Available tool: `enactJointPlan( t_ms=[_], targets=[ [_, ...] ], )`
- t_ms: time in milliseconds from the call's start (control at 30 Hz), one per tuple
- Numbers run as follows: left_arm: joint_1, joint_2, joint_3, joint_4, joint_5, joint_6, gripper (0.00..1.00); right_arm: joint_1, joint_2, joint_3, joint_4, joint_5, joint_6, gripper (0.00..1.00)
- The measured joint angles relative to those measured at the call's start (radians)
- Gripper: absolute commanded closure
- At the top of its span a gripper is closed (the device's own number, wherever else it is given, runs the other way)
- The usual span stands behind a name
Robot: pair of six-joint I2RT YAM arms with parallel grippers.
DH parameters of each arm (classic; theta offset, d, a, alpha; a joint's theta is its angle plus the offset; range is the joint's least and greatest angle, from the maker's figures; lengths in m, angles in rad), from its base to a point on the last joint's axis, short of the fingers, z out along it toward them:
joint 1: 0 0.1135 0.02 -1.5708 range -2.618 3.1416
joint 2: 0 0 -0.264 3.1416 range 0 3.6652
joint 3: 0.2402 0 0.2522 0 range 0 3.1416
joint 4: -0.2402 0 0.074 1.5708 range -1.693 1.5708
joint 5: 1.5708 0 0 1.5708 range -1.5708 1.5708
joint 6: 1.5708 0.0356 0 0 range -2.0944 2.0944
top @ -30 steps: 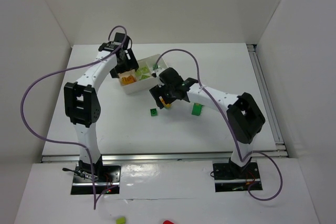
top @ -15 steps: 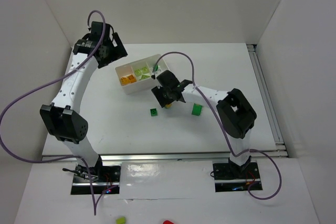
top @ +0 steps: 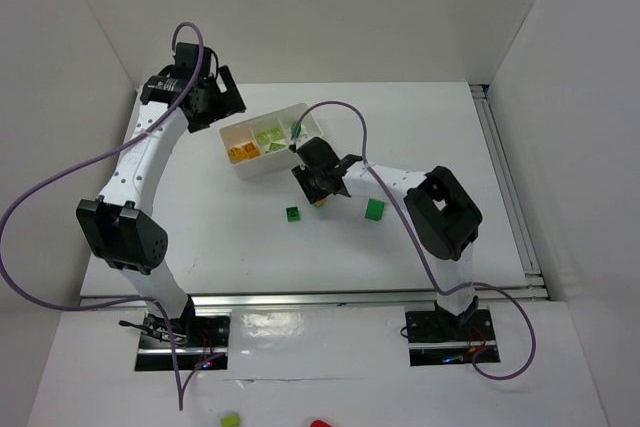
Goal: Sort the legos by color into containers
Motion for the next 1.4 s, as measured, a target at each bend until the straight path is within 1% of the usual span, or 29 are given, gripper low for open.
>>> enactJointPlan(
  t_ms=[33, 67, 100, 167, 233, 333, 400, 533, 633, 733, 833, 967, 1067, 1200, 1367, 1400],
  targets=[
    [0.0, 0.0, 0.0, 0.0, 0.001, 0.008, 0.0, 0.0, 0.002, 0.0, 0.003, 0.002, 0.001, 0.63],
    [0.0, 0.0, 0.0, 0.0, 0.002, 0.011, 0.0, 0.0, 0.003, 0.0, 0.006, 0.003, 0.0, 0.66],
    [0.0, 0.0, 0.0, 0.0, 0.003, 0.015, 0.0, 0.0, 0.003, 0.0, 0.006, 0.004, 0.002, 0.71],
    [0.0, 0.0, 0.0, 0.0, 0.014, 0.027, 0.0, -0.001, 0.002, 0.001, 0.005, 0.001, 0.002, 0.73],
    [0.005, 0.0, 0.0, 0.0, 0.054, 0.061, 0.0, -0.008, 0.002, 0.003, 0.0, -0.017, 0.002, 0.73],
    [0.024, -0.011, -0.041, 0.048, 0.191, 0.123, 0.0, -0.034, -0.026, 0.003, -0.018, -0.103, 0.006, 0.73],
    [0.04, -0.031, -0.119, 0.102, 0.334, 0.171, 0.0, -0.081, -0.075, 0.003, -0.024, -0.191, 0.014, 0.73],
    [0.058, -0.071, -0.278, 0.188, 0.597, 0.232, 0.0, -0.236, -0.202, 0.026, -0.019, -0.423, 0.051, 0.73],
    [0.056, -0.094, -0.368, 0.26, 0.787, 0.261, 0.0, -0.338, -0.262, 0.064, 0.01, -0.588, 0.091, 0.73],
    [0.039, -0.108, -0.42, 0.309, 0.949, 0.283, 0.0, -0.366, -0.286, 0.089, 0.067, -0.745, 0.153, 0.73],
    [0.004, -0.108, -0.423, 0.353, 1.06, 0.303, 0.0, -0.354, -0.288, 0.09, 0.143, -0.877, 0.23, 0.73],
    [-0.042, -0.109, -0.423, 0.41, 1.165, 0.304, 0.0, -0.346, -0.288, 0.097, 0.198, -0.985, 0.298, 0.73],
    [-0.05, -0.109, -0.423, 0.453, 1.23, 0.303, 0.0, -0.346, -0.288, 0.103, 0.237, -1.04, 0.338, 0.74],
    [-0.054, -0.109, -0.423, 0.481, 1.272, 0.302, 0.0, -0.343, -0.288, 0.103, 0.299, -1.091, 0.386, 0.74],
    [-0.057, -0.109, -0.447, 0.544, 1.308, 0.29, 0.0, -0.336, -0.287, 0.104, 0.323, -1.125, 0.414, 0.74],
    [-0.059, -0.109, -0.452, 0.554, 1.315, 0.284, 0.01, -0.333, -0.286, 0.104, 0.324, -1.127, 0.416, 0.74]
  ],
)
